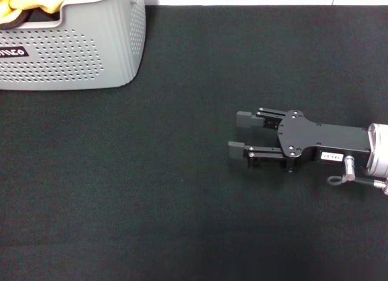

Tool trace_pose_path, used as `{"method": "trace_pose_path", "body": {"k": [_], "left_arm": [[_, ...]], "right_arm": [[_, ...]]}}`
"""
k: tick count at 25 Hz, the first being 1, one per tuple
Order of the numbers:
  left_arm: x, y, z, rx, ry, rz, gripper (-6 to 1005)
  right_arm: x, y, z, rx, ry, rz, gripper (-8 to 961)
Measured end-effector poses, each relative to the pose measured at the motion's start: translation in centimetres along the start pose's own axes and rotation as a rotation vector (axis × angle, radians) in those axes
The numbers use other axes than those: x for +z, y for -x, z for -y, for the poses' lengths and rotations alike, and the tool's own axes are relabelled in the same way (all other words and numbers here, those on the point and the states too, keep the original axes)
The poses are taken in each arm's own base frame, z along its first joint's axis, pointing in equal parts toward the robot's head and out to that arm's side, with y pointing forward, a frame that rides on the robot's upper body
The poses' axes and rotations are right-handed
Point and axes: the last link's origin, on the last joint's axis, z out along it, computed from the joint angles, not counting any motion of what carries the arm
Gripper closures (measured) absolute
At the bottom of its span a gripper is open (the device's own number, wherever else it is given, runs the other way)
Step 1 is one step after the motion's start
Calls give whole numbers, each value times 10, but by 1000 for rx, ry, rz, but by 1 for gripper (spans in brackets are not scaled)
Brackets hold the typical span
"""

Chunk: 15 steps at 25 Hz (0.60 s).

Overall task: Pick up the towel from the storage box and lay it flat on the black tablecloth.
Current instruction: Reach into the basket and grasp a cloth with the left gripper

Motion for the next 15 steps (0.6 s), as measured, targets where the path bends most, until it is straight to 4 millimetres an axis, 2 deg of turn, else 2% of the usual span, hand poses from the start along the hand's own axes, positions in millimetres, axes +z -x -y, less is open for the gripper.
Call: {"method": "trace_pose_path", "body": {"k": [3, 12, 15], "left_arm": [[6, 2, 1, 0, -4, 3, 119], [43, 3, 4, 22, 12, 98, 122], [46, 0, 3, 23, 16, 99, 144]], "right_arm": [[-1, -1, 0, 5, -3, 0, 196], [-8, -10, -2, 32, -26, 4, 197], [-10, -12, -3, 38, -33, 7, 198]]}}
